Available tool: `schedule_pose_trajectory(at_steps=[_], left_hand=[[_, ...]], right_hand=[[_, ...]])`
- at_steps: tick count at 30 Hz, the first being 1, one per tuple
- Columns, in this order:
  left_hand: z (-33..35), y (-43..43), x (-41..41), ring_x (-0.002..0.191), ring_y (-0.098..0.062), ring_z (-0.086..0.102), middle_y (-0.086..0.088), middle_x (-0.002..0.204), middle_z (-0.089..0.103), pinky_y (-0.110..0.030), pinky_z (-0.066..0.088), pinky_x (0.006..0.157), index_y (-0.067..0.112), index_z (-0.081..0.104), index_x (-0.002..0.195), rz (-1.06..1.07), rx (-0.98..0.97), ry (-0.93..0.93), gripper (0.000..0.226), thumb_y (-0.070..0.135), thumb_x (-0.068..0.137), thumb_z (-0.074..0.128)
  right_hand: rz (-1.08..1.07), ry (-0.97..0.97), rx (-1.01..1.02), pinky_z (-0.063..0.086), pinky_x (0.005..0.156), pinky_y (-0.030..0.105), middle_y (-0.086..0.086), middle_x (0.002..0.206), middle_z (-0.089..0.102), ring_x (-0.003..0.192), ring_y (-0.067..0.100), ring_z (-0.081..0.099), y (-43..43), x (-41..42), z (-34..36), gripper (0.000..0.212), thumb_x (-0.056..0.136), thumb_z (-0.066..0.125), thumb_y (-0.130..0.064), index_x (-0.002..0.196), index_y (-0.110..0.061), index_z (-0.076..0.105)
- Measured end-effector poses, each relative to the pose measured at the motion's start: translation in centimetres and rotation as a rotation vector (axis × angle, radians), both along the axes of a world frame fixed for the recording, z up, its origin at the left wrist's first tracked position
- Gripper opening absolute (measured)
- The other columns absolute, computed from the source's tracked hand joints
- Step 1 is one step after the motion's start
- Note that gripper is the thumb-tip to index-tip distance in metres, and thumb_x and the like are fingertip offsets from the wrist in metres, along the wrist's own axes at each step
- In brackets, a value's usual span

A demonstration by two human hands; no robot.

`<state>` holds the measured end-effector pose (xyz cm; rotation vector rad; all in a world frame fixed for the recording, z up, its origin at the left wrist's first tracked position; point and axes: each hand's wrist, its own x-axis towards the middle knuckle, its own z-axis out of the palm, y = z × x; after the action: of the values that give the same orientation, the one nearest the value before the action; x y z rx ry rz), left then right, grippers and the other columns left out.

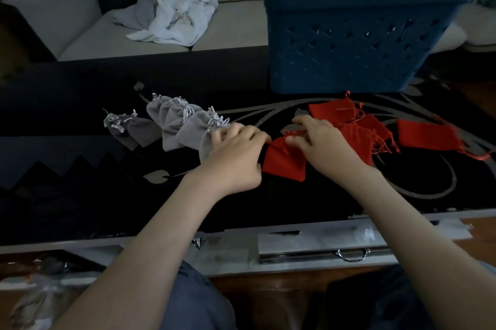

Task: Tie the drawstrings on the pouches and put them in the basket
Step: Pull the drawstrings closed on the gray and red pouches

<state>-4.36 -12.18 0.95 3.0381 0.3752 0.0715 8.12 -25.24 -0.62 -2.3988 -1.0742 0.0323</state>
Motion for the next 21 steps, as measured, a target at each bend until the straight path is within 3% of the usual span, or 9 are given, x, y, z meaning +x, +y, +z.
schedule_pose_trajectory(at_steps=[5, 8, 12, 15, 18, 19, 21], left_hand=[[0.2, -2.1, 1.2, 0.123, -0.016, 0.038, 0.012, 0.125, 0.052, -0.034, 0.029, 0.097, 0.029, 0.047, 0.128, -0.035, -0.086, -0.136, 0.033, 0.034, 0.095, 0.045], [-0.1, -3.3, 2.0, 0.106, -0.020, 0.057, 0.004, 0.114, 0.062, -0.038, 0.046, 0.089, 0.022, 0.056, 0.118, -0.073, -0.241, -0.155, 0.024, 0.028, 0.097, 0.046], [-0.6, -4.5, 3.1, 0.096, -0.019, 0.061, 0.001, 0.105, 0.066, -0.038, 0.051, 0.080, 0.021, 0.059, 0.111, -0.062, -0.320, -0.150, 0.020, 0.028, 0.097, 0.047], [-0.7, -5.0, 3.7, 0.093, -0.018, 0.061, 0.001, 0.101, 0.066, -0.034, 0.050, 0.078, 0.019, 0.062, 0.108, -0.034, -0.379, -0.221, 0.021, 0.027, 0.098, 0.047], [-0.9, -5.6, 4.3, 0.091, -0.022, 0.059, -0.007, 0.097, 0.063, -0.035, 0.046, 0.080, 0.010, 0.067, 0.102, 0.013, -0.427, -0.297, 0.030, 0.029, 0.100, 0.044], [-0.9, -5.8, 4.4, 0.088, -0.022, 0.058, -0.008, 0.094, 0.061, -0.033, 0.044, 0.079, 0.008, 0.069, 0.099, 0.031, -0.445, -0.334, 0.034, 0.029, 0.100, 0.043], [-0.7, -6.1, 4.5, 0.080, -0.019, 0.056, -0.005, 0.084, 0.055, -0.029, 0.040, 0.074, 0.005, 0.071, 0.093, 0.072, -0.468, -0.390, 0.041, 0.031, 0.101, 0.041]], right_hand=[[-0.300, -0.269, -0.065, 0.038, 0.088, 0.044, 0.023, 0.119, 0.056, 0.111, 0.039, 0.047, -2.3, 1.5, 0.8, 0.039, 0.095, 0.050, -0.026, 0.124, 0.001, 0.049], [-0.415, -0.280, -0.162, 0.037, 0.090, 0.046, 0.025, 0.120, 0.052, 0.113, 0.041, 0.045, -3.7, 2.1, 0.8, 0.037, 0.094, 0.052, -0.022, 0.120, 0.004, 0.050], [-0.436, -0.213, -0.291, 0.035, 0.095, 0.045, 0.023, 0.124, 0.047, 0.116, 0.040, 0.041, -5.1, 2.9, 0.2, 0.035, 0.092, 0.055, -0.020, 0.117, 0.005, 0.052], [-0.400, -0.171, -0.158, 0.036, 0.091, 0.045, 0.021, 0.116, 0.050, 0.110, 0.039, 0.045, -5.5, 3.2, 0.2, 0.026, 0.090, 0.058, -0.015, 0.110, 0.000, 0.053], [-0.321, -0.053, 0.102, 0.040, 0.087, 0.044, 0.011, 0.101, 0.054, 0.097, 0.032, 0.051, -5.9, 3.0, 1.2, 0.012, 0.088, 0.058, -0.011, 0.097, -0.009, 0.051], [-0.286, -0.015, 0.173, 0.042, 0.083, 0.040, 0.007, 0.096, 0.055, 0.092, 0.027, 0.053, -6.0, 2.9, 1.6, 0.010, 0.089, 0.057, -0.010, 0.095, -0.010, 0.050], [-0.225, 0.057, 0.281, 0.042, 0.073, 0.020, -0.003, 0.086, 0.058, 0.080, 0.011, 0.054, -6.0, 2.6, 2.3, 0.008, 0.090, 0.056, -0.008, 0.096, -0.011, 0.052]])
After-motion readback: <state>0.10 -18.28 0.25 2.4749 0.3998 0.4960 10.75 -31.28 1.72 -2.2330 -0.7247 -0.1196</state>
